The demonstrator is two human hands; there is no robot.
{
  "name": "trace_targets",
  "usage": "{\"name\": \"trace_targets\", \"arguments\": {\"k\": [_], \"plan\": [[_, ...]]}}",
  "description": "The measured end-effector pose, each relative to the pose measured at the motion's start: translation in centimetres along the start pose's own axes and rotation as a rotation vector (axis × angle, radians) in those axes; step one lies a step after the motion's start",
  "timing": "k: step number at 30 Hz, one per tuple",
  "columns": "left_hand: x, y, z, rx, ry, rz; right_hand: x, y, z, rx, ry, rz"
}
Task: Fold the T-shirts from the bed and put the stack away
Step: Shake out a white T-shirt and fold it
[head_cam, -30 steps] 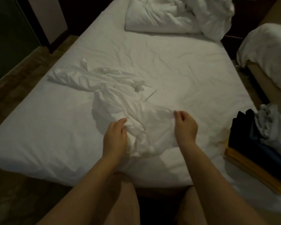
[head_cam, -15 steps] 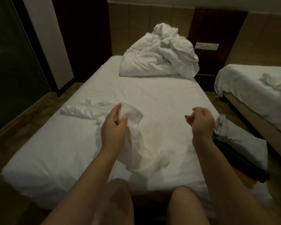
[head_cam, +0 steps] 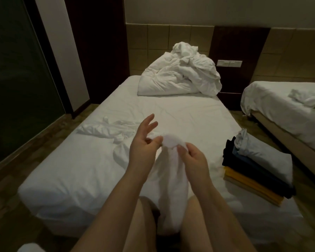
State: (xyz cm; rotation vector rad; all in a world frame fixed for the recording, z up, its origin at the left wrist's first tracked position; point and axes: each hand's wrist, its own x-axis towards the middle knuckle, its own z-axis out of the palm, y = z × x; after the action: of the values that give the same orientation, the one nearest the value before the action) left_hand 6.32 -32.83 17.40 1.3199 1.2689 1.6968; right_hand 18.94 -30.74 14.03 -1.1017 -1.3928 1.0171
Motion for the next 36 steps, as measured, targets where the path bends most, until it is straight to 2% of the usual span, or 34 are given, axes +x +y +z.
{"name": "trace_targets", "arguments": {"k": [2, 4, 8, 12, 14, 15, 17, 18, 20, 24, 26, 28, 32, 36], "plan": [[-0.2, -0.5, -0.3, -0.029, 0.04, -0.042, 0.0, -0.1, -0.6, 0.017, 0.046, 0.036], [-0.5, -1.1, -0.5, 0.048, 0.025, -0.053, 0.3, 0.1, -0.8, 0.03, 0.068, 0.079], [-1.2, -2.8, -0.5, 0.343, -0.146, -0.011, 0.2, 0.3, -1.0, 0.105, 0.026, 0.144], [-1.4, -4.3, -1.2, 0.513, -0.061, 0.021, 0.2, 1.0, -1.3, 0.234, 0.025, 0.277], [-1.3, -4.6, -1.8, 0.56, 0.007, 0.035, 0.1, 1.6, -1.8, 0.174, -0.102, 0.233], [-1.2, -4.6, -2.1, 0.558, 0.036, 0.036, 0.1, 1.8, -2.0, 0.085, -0.246, 0.191], [-0.9, -4.5, -2.7, 0.548, 0.079, 0.033, -0.3, 2.5, -2.6, -0.216, -0.511, 0.156], [-0.7, -4.5, -3.1, 0.55, 0.101, 0.031, -0.4, 3.2, -2.9, -0.365, -0.559, 0.144], [-0.1, -4.7, -4.1, 0.566, 0.145, 0.009, -0.6, 4.7, -3.6, -0.518, -0.537, 0.116], [2.0, -4.9, -6.4, 0.611, 0.169, -0.066, 0.0, 7.0, -5.1, -0.646, -0.459, 0.053], [3.4, -4.7, -7.3, 0.632, 0.186, -0.072, 1.0, 7.8, -5.7, -0.75, -0.341, -0.002], [5.0, -4.1, -8.3, 0.611, 0.242, -0.057, 2.1, 8.6, -6.4, -0.815, -0.207, 0.025], [7.9, -3.6, -10.2, 0.65, 0.281, -0.052, 4.7, 8.7, -7.7, -0.863, -0.118, 0.025], [8.7, -4.8, -10.7, 0.752, 0.215, -0.098, 7.3, 6.9, -7.9, -0.809, -0.102, 0.002]]}}
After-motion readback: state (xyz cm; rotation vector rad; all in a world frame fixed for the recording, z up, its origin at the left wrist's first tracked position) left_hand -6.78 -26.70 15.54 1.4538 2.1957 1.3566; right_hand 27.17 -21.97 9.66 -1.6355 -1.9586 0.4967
